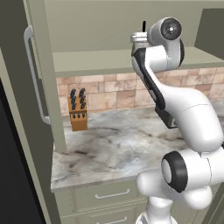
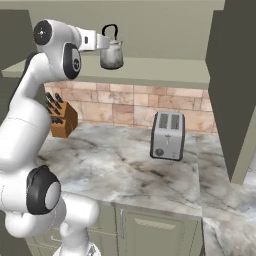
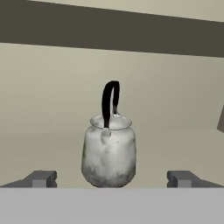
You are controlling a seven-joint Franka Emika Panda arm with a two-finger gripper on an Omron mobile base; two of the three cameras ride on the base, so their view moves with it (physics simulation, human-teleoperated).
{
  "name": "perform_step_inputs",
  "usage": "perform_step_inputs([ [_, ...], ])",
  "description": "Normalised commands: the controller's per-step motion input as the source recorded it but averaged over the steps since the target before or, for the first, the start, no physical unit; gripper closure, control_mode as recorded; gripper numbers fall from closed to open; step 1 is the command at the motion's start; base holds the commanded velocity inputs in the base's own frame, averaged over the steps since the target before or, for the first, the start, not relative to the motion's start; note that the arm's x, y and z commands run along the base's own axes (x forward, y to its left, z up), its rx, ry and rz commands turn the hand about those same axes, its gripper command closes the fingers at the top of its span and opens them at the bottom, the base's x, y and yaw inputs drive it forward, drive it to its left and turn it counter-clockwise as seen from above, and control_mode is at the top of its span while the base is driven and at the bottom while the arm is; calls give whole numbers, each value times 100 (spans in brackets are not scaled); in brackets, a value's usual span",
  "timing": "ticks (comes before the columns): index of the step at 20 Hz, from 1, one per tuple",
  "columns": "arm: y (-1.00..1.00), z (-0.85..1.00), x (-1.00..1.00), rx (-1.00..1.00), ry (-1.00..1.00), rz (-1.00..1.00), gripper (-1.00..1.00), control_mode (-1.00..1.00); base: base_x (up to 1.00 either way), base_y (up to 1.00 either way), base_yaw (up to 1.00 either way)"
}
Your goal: Open the cabinet, pick the kettle from the cabinet, and place it in the sink.
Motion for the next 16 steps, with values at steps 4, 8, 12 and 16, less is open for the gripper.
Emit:
perform_step_inputs([
  [4, 0, 0, 28, 0, 0, -3, -100, -100, 0, 0, 0],
  [8, 0, 1, 27, 0, 0, 0, -100, -100, 0, 0, 0],
  [12, 0, 0, 27, 0, 0, 0, -100, -100, 0, 0, 0],
  [16, 0, -3, 27, 0, 0, 0, -100, -100, 0, 0, 0],
])
